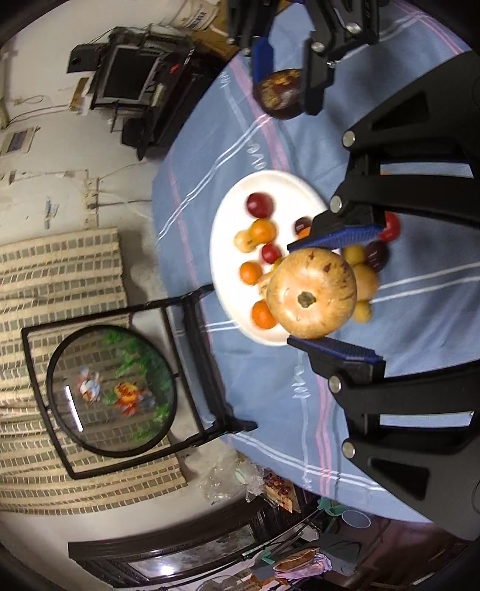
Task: Organize fruits
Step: 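Carry the pear and mangosteen onto the white plate and open both grippers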
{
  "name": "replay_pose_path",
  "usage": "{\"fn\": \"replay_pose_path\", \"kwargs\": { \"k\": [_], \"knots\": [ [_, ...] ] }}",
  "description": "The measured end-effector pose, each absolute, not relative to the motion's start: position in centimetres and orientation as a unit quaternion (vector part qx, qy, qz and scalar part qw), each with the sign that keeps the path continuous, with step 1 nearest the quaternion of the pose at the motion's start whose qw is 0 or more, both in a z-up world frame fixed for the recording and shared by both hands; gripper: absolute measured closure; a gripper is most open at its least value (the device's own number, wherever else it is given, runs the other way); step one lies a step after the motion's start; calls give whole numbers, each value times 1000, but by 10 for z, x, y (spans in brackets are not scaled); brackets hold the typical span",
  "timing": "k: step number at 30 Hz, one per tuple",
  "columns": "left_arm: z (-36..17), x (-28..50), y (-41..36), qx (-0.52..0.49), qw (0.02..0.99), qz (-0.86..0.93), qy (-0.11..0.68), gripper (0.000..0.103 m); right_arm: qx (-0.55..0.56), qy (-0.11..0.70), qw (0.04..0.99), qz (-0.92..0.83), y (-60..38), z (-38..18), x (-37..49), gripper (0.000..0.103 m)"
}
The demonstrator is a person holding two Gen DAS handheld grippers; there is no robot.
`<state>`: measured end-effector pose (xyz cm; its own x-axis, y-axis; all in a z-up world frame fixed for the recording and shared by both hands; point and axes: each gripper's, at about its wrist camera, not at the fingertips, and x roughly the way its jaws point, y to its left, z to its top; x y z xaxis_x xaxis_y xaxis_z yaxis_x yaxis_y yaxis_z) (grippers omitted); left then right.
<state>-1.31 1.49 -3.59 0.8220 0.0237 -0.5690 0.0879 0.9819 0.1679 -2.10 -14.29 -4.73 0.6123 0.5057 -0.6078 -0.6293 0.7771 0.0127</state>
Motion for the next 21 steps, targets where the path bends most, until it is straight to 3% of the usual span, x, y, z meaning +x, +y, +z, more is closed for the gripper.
{"fn": "replay_pose_path", "kwargs": {
  "k": [6,21],
  "knots": [
    [-21,27,18,87,951,-18,295,59,-98,290,902,305,-139,-29,17,58],
    [-78,103,21,89,931,-4,354,59,-76,321,899,287,-125,-56,102,58]
  ]
}}
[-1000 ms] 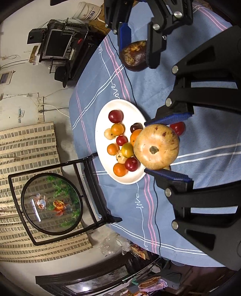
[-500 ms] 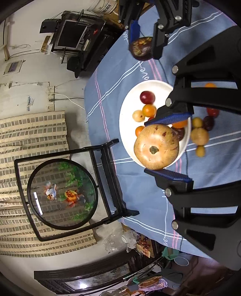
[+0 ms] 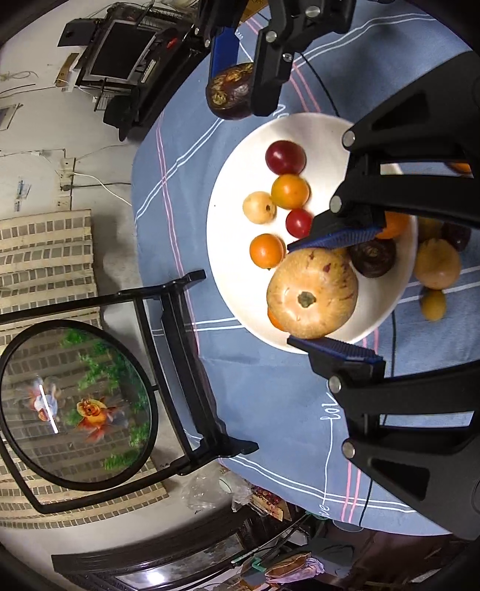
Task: Organize fruits
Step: 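Carry the pear and mangosteen onto the white plate and open both grippers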
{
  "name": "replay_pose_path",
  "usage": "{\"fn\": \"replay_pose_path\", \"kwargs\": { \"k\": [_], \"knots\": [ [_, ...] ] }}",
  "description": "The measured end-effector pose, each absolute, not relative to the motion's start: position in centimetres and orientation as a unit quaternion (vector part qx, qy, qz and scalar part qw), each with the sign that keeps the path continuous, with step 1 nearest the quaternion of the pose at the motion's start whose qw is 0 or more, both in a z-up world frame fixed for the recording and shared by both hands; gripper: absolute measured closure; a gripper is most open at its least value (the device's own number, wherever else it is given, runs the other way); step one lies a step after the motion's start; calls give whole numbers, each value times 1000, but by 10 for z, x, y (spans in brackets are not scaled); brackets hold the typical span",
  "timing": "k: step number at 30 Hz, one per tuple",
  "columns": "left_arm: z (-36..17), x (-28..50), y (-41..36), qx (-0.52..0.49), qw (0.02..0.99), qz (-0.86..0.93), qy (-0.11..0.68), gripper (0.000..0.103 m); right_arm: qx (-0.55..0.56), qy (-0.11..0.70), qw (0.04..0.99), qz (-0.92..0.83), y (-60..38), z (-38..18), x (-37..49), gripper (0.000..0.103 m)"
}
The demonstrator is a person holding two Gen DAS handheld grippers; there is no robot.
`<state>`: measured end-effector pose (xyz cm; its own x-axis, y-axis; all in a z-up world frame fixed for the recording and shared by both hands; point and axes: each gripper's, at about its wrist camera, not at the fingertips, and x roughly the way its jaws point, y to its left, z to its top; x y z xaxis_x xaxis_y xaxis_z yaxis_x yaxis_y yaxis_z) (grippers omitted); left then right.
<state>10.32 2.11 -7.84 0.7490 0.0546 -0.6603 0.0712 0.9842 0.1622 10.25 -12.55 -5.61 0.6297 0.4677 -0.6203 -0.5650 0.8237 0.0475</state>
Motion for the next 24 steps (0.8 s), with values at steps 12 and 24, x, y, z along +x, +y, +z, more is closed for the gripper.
{"fn": "replay_pose_path", "kwargs": {
  "k": [12,24],
  "knots": [
    [-94,121,7,120,927,7,356,59,-70,334,896,283,-114,-66,126,58],
    [-104,134,-1,136,924,3,357,59,-69,343,895,277,-99,-75,157,58]
  ]
}}
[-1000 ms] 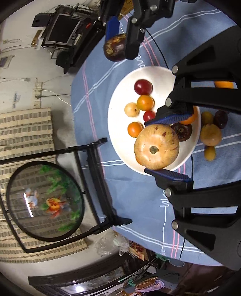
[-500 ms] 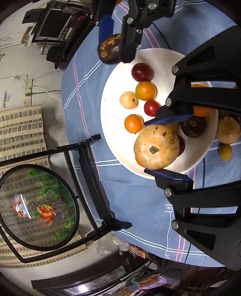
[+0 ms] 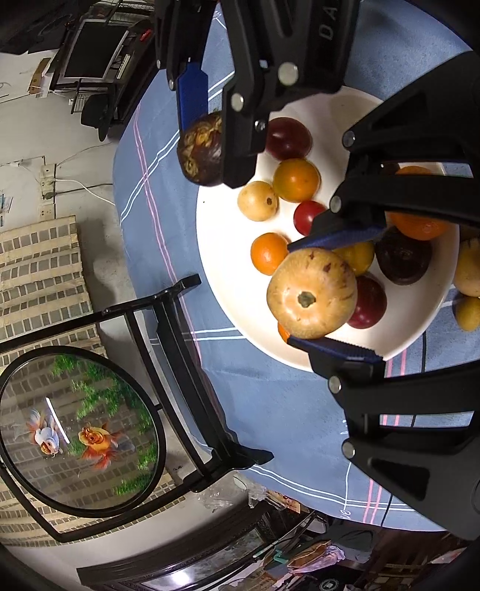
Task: Organize fruits
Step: 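Carry the pear and mangosteen onto the white plate and open both grippers, then move both open grippers back to the fruit pile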
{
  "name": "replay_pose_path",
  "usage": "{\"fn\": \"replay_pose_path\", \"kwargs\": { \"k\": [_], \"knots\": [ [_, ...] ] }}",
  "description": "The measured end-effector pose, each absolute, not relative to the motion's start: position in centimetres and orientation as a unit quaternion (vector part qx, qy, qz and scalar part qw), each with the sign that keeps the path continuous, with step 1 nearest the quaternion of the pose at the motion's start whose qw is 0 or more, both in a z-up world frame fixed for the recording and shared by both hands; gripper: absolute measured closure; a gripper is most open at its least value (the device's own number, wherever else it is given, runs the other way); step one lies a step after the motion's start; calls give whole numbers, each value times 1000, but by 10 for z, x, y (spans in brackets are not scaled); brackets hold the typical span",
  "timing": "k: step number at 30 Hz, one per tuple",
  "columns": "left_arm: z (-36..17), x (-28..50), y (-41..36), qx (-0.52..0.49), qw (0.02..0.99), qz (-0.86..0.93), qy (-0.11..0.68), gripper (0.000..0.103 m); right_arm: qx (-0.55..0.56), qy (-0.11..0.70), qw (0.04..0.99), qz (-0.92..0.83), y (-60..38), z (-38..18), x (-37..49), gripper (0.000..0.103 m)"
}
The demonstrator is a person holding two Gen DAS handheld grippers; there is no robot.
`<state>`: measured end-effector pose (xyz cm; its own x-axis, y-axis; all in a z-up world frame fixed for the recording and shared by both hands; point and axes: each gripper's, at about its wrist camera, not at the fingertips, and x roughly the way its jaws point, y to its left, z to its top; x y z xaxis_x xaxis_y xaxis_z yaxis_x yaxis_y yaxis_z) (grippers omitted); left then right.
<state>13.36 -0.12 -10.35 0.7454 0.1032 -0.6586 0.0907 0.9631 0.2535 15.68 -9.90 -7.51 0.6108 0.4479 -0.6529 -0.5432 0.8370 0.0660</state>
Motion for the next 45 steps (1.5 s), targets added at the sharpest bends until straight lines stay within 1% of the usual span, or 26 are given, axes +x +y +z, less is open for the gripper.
{"fn": "replay_pose_path", "kwargs": {
  "k": [4,7,8,9,10,15,17,21,25,29,33,37,41,45],
  "knots": [
    [-108,139,-2,140,922,7,361,57,-70,348,893,278,-94,-78,165,57],
    [-110,140,-4,146,923,10,357,47,-72,358,890,274,-88,-82,172,54],
    [-111,140,-4,149,923,8,355,46,-71,358,891,271,-87,-83,173,50],
    [-111,139,-4,151,923,7,355,46,-67,358,892,267,-88,-82,175,36],
    [-111,138,-4,153,923,8,352,44,-60,355,895,263,-89,-81,175,35],
    [-106,136,1,146,925,10,350,44,-56,338,901,266,-97,-72,169,35],
    [-104,134,2,143,926,13,349,39,-53,339,901,266,-102,-70,165,35],
    [-97,123,1,144,928,13,342,38,-58,339,902,262,-112,-66,149,35],
    [-87,106,1,143,932,9,333,38,-64,335,901,267,-124,-62,122,35],
    [-71,77,17,110,938,6,329,38,-66,329,897,286,-135,-62,83,35],
    [-65,46,34,86,938,4,336,36,-101,327,883,321,-134,-78,35,35],
    [-70,17,42,82,934,3,348,33,-152,353,853,354,-116,-108,3,35],
    [-80,-7,43,80,928,-6,363,33,-180,379,829,370,-96,-135,-11,35],
    [-91,-15,40,73,923,-14,377,33,-203,391,820,366,-76,-153,-9,35]
  ]
}}
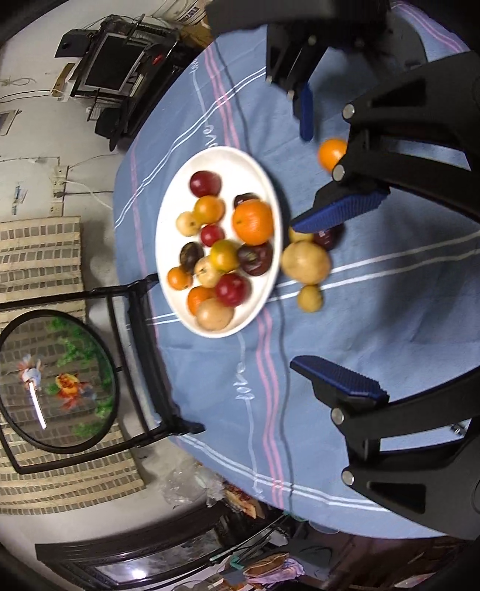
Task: Organize fruits
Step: 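Move both open grippers back to the fruit pile, then grasp a red plum with the left gripper while the right grasps an orange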
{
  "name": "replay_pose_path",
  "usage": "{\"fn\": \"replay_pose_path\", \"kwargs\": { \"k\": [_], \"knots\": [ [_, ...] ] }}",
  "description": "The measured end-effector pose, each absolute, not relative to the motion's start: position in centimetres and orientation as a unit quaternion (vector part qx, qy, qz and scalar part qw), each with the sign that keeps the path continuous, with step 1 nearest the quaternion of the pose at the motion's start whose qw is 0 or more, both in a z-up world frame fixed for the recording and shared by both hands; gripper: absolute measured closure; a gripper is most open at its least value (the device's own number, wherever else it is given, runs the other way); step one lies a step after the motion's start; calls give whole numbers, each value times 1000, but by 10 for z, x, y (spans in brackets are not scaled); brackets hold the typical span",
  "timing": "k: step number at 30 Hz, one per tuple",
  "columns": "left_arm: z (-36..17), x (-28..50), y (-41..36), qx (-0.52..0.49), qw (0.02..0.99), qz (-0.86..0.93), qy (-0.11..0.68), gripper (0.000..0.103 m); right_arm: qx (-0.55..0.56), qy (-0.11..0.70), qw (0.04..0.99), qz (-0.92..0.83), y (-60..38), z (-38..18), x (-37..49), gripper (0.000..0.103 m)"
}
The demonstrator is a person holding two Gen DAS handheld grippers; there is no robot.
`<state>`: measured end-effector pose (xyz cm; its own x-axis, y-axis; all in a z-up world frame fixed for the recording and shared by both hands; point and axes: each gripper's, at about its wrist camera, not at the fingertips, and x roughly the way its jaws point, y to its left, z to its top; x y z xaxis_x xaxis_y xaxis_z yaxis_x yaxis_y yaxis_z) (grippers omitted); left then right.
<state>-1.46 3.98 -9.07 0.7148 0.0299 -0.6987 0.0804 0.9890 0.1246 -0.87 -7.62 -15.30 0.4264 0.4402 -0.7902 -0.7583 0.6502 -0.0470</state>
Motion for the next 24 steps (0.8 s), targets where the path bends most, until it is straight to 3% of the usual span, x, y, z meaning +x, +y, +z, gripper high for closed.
{"fn": "replay_pose_path", "kwargs": {
  "k": [3,21,22,24],
  "knots": [
    [-103,-16,37,66,917,-16,394,33,-216,405,813,358,-70,-163,-4,58],
    [-162,-3,-27,14,883,45,466,33,-182,385,838,341,-145,-143,-29,59],
    [-164,0,-28,11,881,49,470,35,-180,385,838,343,-147,-144,-29,59],
    [-171,5,-29,5,878,55,475,51,-176,385,838,344,-148,-145,-28,59]
  ]
}}
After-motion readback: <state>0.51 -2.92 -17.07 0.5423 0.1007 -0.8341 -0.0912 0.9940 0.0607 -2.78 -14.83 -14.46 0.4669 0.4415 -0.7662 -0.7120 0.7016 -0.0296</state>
